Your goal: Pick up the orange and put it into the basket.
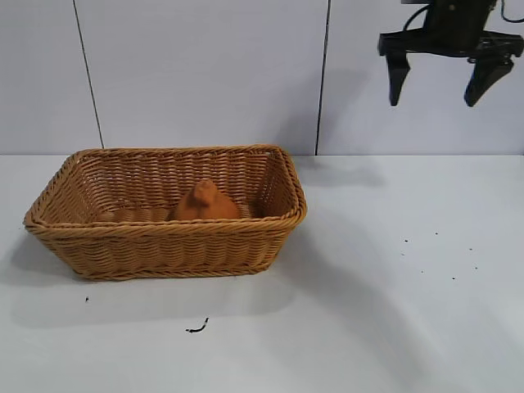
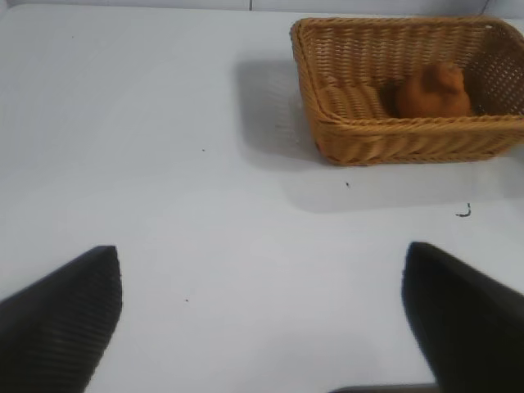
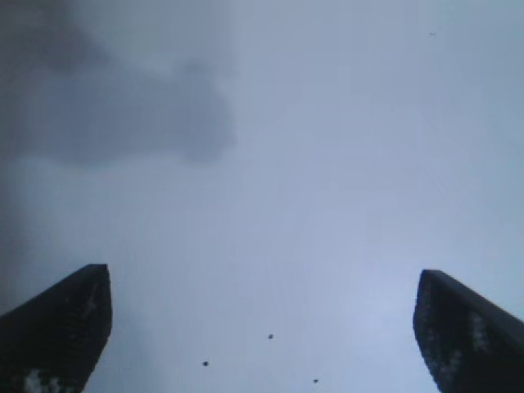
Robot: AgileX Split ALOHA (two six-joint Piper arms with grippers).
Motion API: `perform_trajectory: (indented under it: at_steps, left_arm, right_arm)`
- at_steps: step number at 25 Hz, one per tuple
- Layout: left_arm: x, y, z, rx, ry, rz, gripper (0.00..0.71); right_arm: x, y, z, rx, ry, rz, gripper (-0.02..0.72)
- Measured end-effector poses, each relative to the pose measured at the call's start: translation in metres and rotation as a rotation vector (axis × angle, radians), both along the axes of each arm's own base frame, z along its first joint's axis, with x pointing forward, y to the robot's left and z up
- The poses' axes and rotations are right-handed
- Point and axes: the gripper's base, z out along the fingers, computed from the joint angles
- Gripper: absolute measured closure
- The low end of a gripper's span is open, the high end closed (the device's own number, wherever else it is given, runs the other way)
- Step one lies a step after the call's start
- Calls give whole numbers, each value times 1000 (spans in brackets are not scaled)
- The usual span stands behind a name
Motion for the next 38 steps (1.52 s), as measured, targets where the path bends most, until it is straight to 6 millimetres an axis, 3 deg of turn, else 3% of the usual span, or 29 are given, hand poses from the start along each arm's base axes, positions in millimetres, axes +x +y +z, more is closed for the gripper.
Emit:
perform_trajectory:
  at_steps: [3,8,9,10,21,22,24,27,34,38]
  left_arm:
    - [0,0,0,0,0,0,44]
    - [0,0,0,0,0,0,44]
    - [0,0,0,0,0,0,44]
    - [0,0,0,0,0,0,44]
    - [0,0,0,0,0,0,44]
    - [0,0,0,0,0,0,44]
    - [0,0,0,0,0,0,44]
    - [0,0,0,0,0,0,44]
    - [0,0,0,0,0,0,44]
    - [0,0,0,0,0,0,44]
  right_arm:
    - [-18,0,-7,0,68,9,10]
    - [-69,-1,-6,-5,178,39,10]
    - [-69,-1,-6,-5,178,39,10]
    - [-93,-1,-3,-4,212,53,10]
    - [-258,0,19,31,263,79,10]
    - [-258,0,19,31,263,79,10]
    - [-303,-1,18,26,215,100,10]
    - [-341,-1,21,19,56,108,10]
    - [-411,-2,26,6,-349,118,10]
    - [-441,-2,34,-4,-541,121,10]
